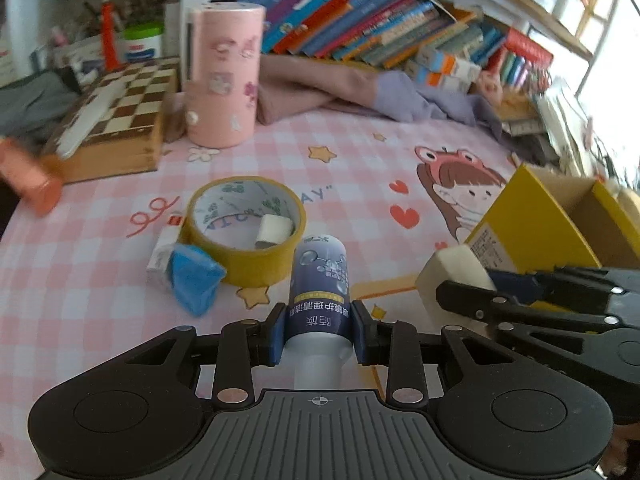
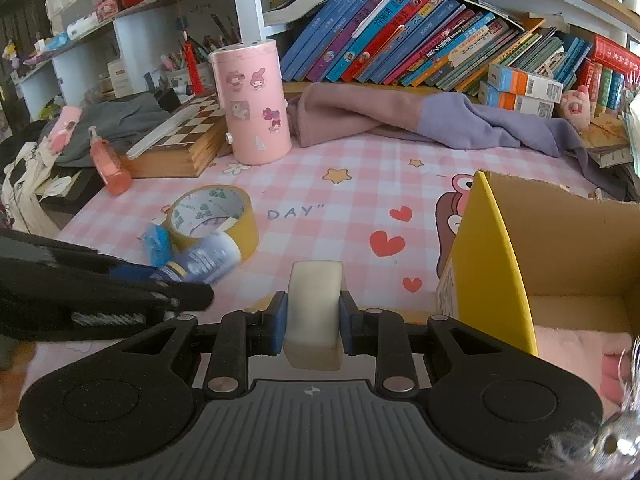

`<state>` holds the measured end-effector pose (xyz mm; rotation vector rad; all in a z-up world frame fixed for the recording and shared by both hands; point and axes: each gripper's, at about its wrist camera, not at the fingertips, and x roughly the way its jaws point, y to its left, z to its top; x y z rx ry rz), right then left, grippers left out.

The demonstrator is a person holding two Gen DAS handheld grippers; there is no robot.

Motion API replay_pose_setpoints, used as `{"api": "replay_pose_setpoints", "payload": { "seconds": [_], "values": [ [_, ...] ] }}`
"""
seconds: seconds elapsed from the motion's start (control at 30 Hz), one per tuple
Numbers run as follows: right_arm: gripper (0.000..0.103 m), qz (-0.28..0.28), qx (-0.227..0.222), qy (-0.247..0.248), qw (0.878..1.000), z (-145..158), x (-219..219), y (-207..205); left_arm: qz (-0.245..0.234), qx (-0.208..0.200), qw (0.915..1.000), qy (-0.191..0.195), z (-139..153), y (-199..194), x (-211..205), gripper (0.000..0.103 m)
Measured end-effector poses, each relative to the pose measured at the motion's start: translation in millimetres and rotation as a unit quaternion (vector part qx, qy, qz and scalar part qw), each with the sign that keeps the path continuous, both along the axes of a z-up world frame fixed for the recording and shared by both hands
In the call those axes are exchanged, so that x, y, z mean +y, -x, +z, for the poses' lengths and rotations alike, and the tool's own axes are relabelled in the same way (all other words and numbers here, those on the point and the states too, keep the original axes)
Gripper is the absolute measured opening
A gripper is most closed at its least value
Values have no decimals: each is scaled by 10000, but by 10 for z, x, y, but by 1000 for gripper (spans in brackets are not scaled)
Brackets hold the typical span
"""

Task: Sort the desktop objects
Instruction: 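Lift the tube and eraser with both tools toward the yellow box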

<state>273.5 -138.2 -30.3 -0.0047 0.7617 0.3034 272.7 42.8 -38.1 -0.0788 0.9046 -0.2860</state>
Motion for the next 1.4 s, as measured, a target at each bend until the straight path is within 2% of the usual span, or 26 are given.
{"api": "replay_pose_setpoints", "payload": {
  "seconds": [0.2,0.5,0.9,1.17,1.4],
  "values": [
    [23,62,-37,-135,9999,69,7,99,291,-31,9986,435,137,188,126,31],
    [22,258,-107,-295,9992,268,13,297,527,-82,9955,782,261,480,281,31],
    [22,343,-288,-310,9985,494,56,701,680,-149,9839,1644,389,939,467,31],
    [22,421,-296,-149,9986,518,143,1076,678,-222,9847,1591,362,1365,524,31],
    [22,382,-205,-81,9990,462,187,1531,582,-159,9831,1726,333,1782,555,31]
  ]
}}
